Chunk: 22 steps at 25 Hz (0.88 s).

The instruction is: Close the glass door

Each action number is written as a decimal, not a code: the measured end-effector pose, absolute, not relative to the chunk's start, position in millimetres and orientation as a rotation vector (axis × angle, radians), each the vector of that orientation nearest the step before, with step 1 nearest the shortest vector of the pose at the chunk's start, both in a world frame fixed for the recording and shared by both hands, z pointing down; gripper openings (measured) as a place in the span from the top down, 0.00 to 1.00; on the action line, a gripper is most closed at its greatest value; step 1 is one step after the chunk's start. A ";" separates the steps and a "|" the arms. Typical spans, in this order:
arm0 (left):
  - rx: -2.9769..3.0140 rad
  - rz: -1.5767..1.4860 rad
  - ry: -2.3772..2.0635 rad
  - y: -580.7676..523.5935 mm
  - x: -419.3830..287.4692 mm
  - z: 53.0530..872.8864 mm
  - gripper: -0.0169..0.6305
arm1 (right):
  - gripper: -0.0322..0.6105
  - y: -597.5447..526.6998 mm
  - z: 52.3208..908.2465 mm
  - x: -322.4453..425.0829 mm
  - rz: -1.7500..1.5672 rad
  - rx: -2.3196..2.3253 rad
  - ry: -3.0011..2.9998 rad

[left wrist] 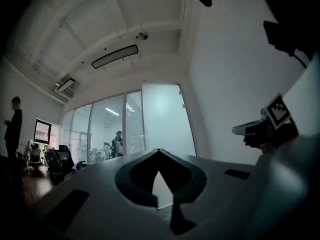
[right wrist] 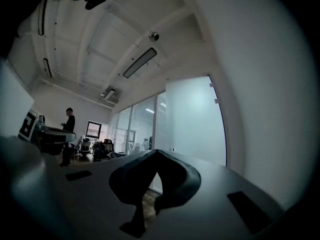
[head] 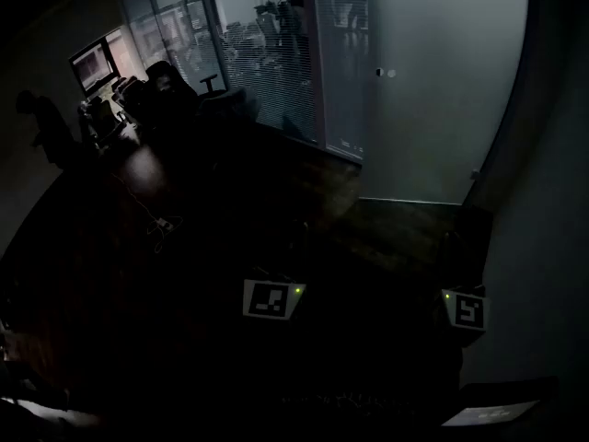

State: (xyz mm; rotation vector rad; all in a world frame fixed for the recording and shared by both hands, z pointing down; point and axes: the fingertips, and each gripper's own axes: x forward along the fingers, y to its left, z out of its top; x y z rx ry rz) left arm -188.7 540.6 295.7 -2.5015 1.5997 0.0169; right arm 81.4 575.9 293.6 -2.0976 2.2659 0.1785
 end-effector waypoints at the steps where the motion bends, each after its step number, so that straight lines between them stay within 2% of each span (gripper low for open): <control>1: -2.505 0.010 1.600 542.9 -190.4 297.9 0.97 | 0.95 578.4 295.1 79.3 0.173 -2.097 2.267; 22: -2.537 0.001 1.585 547.1 -194.3 301.0 0.97 | 0.95 585.4 296.4 76.8 0.153 -2.096 2.259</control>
